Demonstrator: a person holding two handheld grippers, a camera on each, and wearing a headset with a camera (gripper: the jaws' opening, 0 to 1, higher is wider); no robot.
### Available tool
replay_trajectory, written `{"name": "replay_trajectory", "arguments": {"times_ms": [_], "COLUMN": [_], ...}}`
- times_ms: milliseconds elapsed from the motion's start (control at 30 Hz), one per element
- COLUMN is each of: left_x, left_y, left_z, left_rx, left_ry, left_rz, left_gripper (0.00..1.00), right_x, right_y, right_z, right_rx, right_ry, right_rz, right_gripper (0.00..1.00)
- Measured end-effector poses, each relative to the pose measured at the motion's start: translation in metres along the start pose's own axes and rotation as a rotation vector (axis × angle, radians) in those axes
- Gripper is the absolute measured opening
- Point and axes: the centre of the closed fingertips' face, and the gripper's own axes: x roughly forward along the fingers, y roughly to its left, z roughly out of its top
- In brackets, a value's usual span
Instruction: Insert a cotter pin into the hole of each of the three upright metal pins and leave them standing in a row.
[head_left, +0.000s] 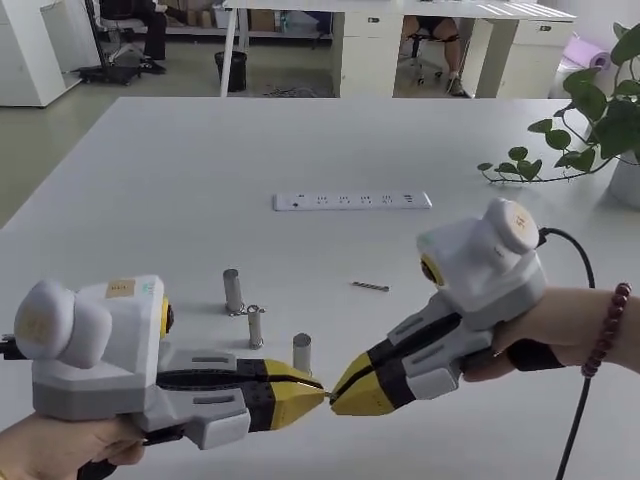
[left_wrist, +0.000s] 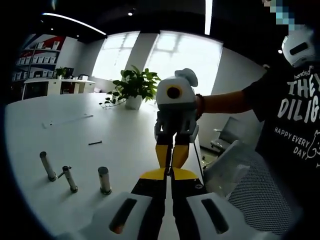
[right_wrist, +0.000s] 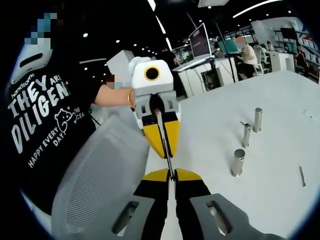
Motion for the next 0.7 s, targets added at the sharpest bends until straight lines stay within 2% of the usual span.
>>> {"name": "replay_trajectory", "arguments": {"times_ms": [300,433,533,600,700], "left_x": [0.001,0.001,0.001,0.001,0.000], "left_y": [0.011,0.018,0.025,0.026,0.031], "left_z": [-0.009,-0.006,-0.003,-0.003,-0.005], "left_rx": [0.018,0.018,0.036,0.034,0.050], "left_ry": [0.035,0.021,0.010,0.006,0.016], "left_rz": [0.047,0.089,0.135,0.146,0.188], "left_gripper": [0.03,0.06,0.11,0.13,0.16], "right_x": [0.002,0.001,-0.001,-0.002,-0.006], "right_y": [-0.008,-0.015,-0.024,-0.030,-0.042], "right_z": [-0.009,-0.014,-0.016,-0.018,-0.022], "right_rx": [-0.087,-0.125,-0.131,-0.111,-0.117], "right_ry": [0.105,0.163,0.187,0.199,0.226], "right_rz": [-0.052,-0.086,-0.128,-0.155,-0.203], "right_gripper": [0.00,0.00,0.00,0.00,0.00]}}
